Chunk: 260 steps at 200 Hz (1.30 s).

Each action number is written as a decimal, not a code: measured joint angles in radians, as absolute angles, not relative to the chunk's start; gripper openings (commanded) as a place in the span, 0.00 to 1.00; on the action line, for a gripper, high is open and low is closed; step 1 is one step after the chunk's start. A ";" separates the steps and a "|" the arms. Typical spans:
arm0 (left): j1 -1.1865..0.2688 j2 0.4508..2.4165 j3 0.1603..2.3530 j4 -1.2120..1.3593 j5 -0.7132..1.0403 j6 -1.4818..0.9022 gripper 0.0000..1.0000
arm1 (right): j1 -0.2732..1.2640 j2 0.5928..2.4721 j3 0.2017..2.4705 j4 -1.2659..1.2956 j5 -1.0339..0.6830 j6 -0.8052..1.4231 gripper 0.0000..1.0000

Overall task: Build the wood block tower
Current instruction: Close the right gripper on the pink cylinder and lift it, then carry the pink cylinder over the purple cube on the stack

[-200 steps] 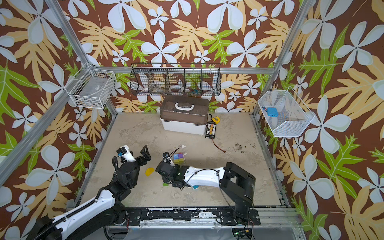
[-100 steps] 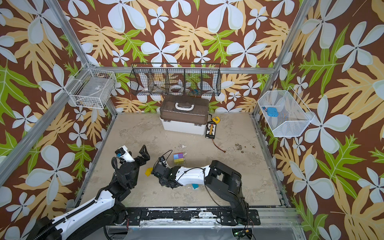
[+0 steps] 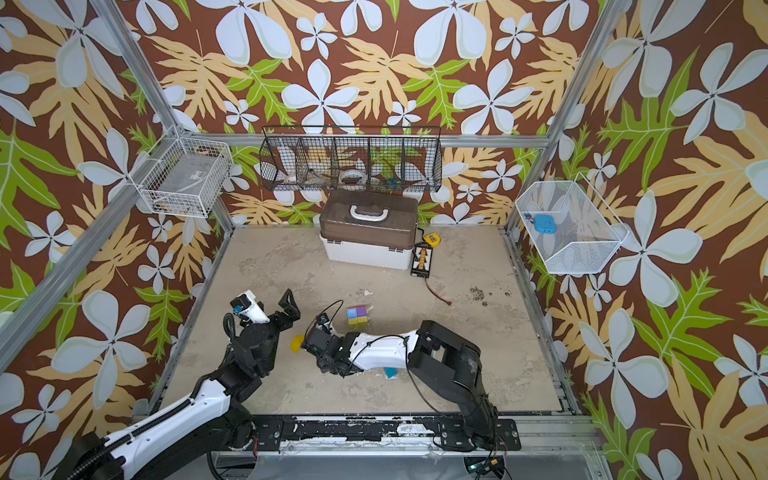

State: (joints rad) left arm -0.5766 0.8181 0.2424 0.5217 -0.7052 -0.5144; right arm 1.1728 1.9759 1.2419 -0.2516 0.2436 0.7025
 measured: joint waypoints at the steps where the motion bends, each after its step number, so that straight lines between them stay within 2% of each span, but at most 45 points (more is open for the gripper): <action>1: -0.577 0.818 0.242 0.521 -0.705 -0.514 1.00 | 1.173 1.976 1.242 -0.252 0.244 0.702 0.37; 36: -0.577 0.822 0.243 0.518 -0.702 -0.514 1.00 | 1.173 1.980 1.249 -0.252 0.244 0.701 0.27; 76: -0.577 0.829 0.248 0.514 -0.702 -0.514 1.00 | 1.173 1.961 1.242 -0.264 0.258 0.699 0.22; 109: -0.576 0.838 0.249 0.515 -0.698 -0.514 1.00 | 1.173 1.886 1.228 -0.282 0.304 0.695 0.17; 156: -0.576 0.870 0.252 0.520 -0.662 -0.514 1.00 | 1.161 1.696 1.177 -0.310 0.403 0.679 0.17; 200: -0.576 0.892 0.264 0.524 -0.630 -0.514 1.00 | 1.015 1.581 1.125 -0.316 0.438 0.672 0.14; 228: -0.576 0.892 0.265 0.527 -0.623 -0.514 1.00 | 0.902 1.602 1.175 -0.363 0.410 0.668 0.13; 260: -0.576 0.892 0.265 0.527 -0.615 -0.514 1.00 | 0.854 1.673 1.324 -0.446 0.392 0.635 0.13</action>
